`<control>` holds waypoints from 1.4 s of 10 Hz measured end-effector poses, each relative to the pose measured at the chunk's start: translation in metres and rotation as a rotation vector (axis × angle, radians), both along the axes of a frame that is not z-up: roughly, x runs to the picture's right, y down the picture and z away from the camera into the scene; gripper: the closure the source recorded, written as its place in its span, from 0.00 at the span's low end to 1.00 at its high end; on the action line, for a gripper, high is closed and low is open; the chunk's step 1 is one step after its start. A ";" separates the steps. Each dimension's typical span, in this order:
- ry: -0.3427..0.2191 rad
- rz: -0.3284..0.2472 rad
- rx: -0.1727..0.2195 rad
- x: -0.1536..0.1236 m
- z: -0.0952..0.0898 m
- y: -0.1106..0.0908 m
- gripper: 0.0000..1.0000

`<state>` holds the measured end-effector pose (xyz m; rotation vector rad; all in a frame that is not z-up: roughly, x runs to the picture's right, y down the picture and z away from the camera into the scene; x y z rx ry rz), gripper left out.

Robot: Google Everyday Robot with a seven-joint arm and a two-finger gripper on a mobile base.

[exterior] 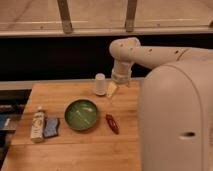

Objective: Move the arm in a circular motion

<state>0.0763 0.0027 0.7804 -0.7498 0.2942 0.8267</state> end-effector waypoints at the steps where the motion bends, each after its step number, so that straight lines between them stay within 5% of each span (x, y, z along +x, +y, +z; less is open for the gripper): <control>1: -0.010 -0.018 0.008 -0.005 0.016 -0.022 0.20; 4: -0.083 -0.084 0.035 -0.052 0.042 -0.067 0.20; 7: -0.188 -0.152 0.060 -0.094 0.033 -0.074 0.20; 11: -0.318 -0.212 0.090 -0.146 -0.026 -0.029 0.20; 14: -0.356 -0.197 0.085 -0.158 -0.074 0.019 0.20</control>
